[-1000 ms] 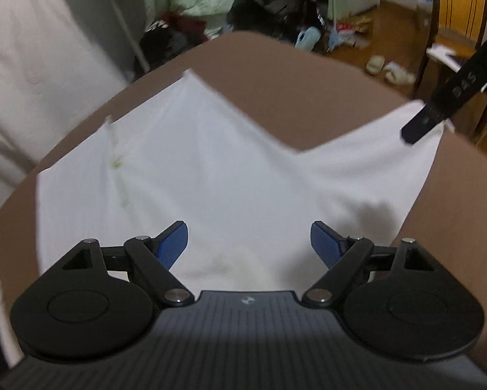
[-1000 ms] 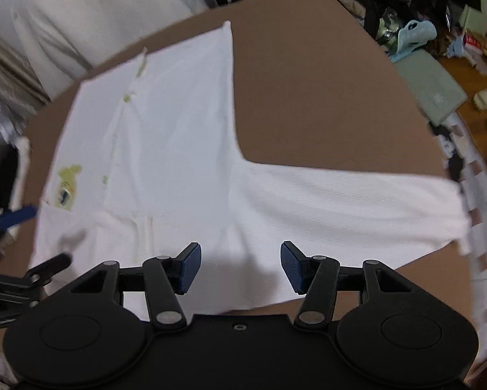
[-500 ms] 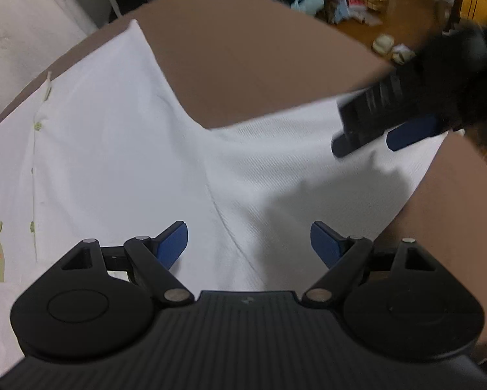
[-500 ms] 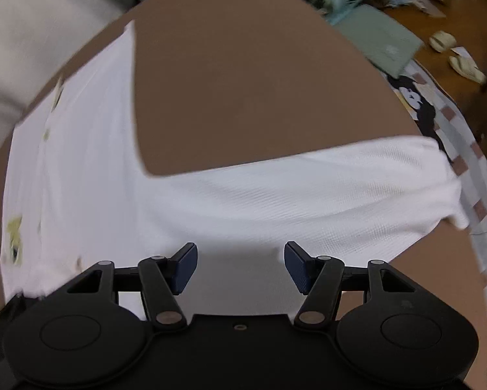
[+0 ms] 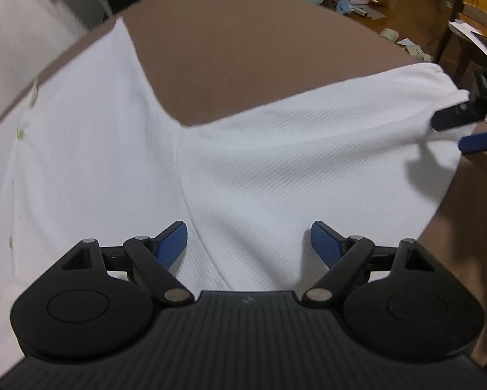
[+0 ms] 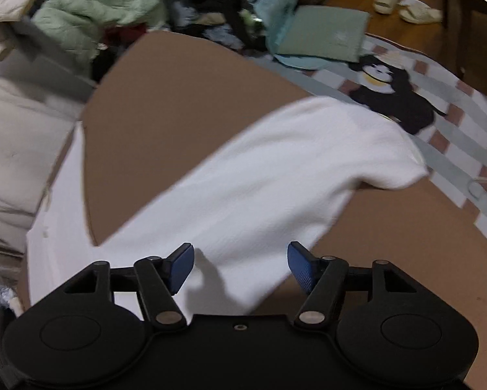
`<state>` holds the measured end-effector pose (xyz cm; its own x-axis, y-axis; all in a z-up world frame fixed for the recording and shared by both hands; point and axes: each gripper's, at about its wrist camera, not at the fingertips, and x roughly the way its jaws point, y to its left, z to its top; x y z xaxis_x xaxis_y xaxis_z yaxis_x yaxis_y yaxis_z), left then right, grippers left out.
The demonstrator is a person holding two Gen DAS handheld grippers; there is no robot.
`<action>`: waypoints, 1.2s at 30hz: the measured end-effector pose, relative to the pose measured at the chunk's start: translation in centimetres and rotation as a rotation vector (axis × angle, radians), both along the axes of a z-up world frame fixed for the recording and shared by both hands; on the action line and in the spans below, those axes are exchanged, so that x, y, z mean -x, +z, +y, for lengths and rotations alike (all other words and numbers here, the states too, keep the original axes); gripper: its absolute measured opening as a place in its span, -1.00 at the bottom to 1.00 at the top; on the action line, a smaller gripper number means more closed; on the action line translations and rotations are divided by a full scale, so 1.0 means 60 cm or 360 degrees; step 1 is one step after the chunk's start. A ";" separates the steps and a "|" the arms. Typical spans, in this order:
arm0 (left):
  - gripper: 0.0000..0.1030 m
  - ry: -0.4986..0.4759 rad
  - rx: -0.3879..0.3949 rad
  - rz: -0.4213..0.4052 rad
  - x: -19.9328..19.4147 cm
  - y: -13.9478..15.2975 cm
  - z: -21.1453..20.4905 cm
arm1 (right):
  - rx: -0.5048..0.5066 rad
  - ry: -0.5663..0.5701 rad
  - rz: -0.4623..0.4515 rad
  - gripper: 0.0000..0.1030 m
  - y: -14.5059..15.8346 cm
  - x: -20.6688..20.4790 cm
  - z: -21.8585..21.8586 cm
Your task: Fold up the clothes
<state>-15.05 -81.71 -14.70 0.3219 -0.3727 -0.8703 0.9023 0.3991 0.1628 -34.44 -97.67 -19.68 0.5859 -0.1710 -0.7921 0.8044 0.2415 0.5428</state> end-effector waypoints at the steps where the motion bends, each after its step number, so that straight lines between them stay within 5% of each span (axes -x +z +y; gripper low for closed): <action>1: 0.62 0.0010 -0.0012 0.0001 -0.004 -0.006 0.001 | -0.0016 0.0004 -0.0004 0.34 -0.007 0.000 -0.004; 11: 0.72 0.0043 0.0007 -0.0015 -0.013 -0.025 0.000 | 0.0128 -0.0162 0.0053 0.42 -0.010 0.018 -0.021; 13: 0.72 0.0046 0.0034 -0.0029 -0.012 -0.025 -0.004 | 0.0152 -0.0255 -0.0032 0.42 -0.019 0.022 -0.039; 15: 0.56 0.0021 0.0065 -0.0078 -0.007 -0.022 -0.004 | 0.0192 -0.0382 -0.0162 0.22 -0.032 0.027 -0.062; 17: 0.16 0.0003 0.0092 -0.0118 -0.002 -0.016 0.002 | 0.0240 -0.0460 -0.0168 -0.74 -0.044 0.027 -0.065; 18: 0.13 0.0011 0.0108 -0.0116 -0.002 -0.012 0.007 | 0.0272 -0.0486 -0.0171 -0.75 -0.047 0.027 -0.064; 24: 0.04 0.0082 0.0221 -0.0102 -0.017 0.040 0.067 | 0.0704 -0.0318 -0.0201 -0.85 0.011 0.005 -0.014; 29: 0.05 0.0257 0.0289 -0.0145 -0.078 0.101 0.174 | 0.1072 0.0012 -0.0407 -0.85 0.113 -0.042 0.067; 33: 0.10 0.0438 0.0390 -0.0245 -0.122 0.149 0.300 | 0.1116 0.0253 -0.0655 -0.85 0.192 -0.117 0.161; 36: 0.16 0.0645 0.0499 -0.0224 -0.157 0.156 0.399 | 0.1177 0.0525 -0.0677 -0.85 0.238 -0.213 0.264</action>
